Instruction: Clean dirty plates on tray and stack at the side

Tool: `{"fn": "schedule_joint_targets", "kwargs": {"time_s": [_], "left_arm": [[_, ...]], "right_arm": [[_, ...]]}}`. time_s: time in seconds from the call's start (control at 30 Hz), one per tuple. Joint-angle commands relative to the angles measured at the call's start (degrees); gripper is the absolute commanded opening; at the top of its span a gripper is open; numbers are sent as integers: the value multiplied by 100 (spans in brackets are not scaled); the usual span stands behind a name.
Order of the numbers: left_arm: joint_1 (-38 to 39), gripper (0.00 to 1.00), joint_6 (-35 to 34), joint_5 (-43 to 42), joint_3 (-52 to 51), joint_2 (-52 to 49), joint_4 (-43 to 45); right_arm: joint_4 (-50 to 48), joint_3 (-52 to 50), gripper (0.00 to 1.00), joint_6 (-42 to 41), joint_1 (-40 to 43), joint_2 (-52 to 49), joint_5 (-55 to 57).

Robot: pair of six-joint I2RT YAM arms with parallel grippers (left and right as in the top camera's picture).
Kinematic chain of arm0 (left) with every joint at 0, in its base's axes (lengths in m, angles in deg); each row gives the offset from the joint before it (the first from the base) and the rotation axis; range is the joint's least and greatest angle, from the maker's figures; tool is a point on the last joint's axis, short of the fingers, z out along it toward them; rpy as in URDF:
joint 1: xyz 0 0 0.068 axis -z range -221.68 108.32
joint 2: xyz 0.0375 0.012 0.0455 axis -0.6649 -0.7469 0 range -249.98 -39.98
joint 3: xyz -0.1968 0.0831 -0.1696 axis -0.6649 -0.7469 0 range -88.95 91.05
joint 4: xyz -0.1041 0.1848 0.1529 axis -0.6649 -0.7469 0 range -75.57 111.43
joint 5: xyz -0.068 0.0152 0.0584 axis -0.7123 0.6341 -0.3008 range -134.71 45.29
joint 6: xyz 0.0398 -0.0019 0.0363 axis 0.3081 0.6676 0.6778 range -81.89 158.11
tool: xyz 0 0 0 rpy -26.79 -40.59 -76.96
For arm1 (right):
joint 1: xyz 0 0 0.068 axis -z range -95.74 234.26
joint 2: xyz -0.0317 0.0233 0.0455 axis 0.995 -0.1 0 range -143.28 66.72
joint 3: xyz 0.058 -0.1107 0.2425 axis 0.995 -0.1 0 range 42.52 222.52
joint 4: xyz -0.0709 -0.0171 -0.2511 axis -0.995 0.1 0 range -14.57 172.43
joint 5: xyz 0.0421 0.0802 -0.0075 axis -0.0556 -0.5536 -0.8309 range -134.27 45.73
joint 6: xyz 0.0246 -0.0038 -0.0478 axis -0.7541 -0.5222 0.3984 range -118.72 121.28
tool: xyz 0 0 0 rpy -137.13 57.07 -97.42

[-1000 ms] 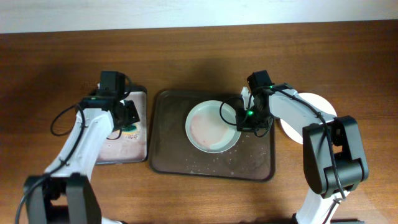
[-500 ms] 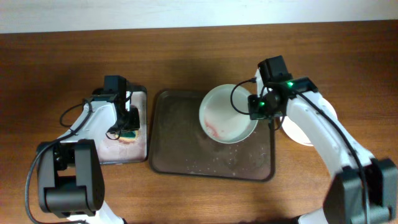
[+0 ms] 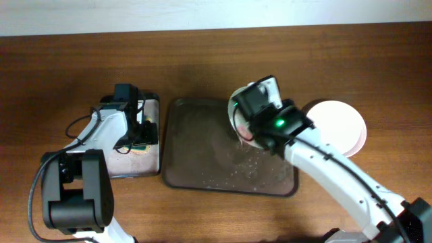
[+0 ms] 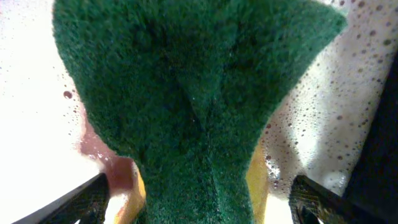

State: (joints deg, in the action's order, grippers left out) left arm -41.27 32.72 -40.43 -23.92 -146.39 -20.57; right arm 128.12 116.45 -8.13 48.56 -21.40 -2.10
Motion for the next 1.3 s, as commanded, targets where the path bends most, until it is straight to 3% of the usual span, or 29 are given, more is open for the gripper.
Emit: {"fn": "schedule_joint_targets", "kwargs": {"time_s": [0.0, 0.03, 0.1, 0.23, 0.43, 0.6, 0.73, 0.87, 0.93, 0.97, 1.0, 1.07, 1.27], "left_arm": [[-20, 90, 28, -63, -28, -59, -4], [-20, 77, 28, -63, -28, -59, -4], [-20, 70, 28, -63, -28, -59, -4], [-20, 73, 28, -63, -28, -59, -7], [-20, 73, 28, -66, -28, -59, -7], [-20, 73, 28, -66, -28, -59, -7], [-20, 74, 28, -66, -28, -59, -4], [-20, 74, 28, -66, -28, -59, -7], [-20, 74, 28, -66, -28, -59, -7], [-20, 74, 28, -66, -28, -59, -7], [-20, 74, 28, -66, -28, -59, -7], [-20, 74, 28, -66, -28, -59, -7], [-20, 74, 28, -68, -28, -59, -7]], "right_arm": [[-50, 109, 4, -79, -496, 142, 1357], [-63, 109, 4, -129, -562, 140, 1333], [70, 109, 4, -739, -568, 140, 1043], [269, 107, 4, -1849, -319, 140, 245], [527, 13, 4, -3283, 444, 26, -2170], [396, -546, 4, -4575, 828, -190, -3095], [-372, -1034, 4, -4579, 872, -267, -3980], [-765, -1438, 6, -4854, 872, -271, -4122], [-817, -1502, 20, -4852, 872, -271, -4164], [-815, -1502, 32, -4804, 872, -271, -4172], [-817, -1502, 43, -4651, 872, -271, -4153], [-955, -1502, 53, -3974, 890, -269, -3995], [-1840, -1502, 53, -1714, 1045, -271, -2977]]}}
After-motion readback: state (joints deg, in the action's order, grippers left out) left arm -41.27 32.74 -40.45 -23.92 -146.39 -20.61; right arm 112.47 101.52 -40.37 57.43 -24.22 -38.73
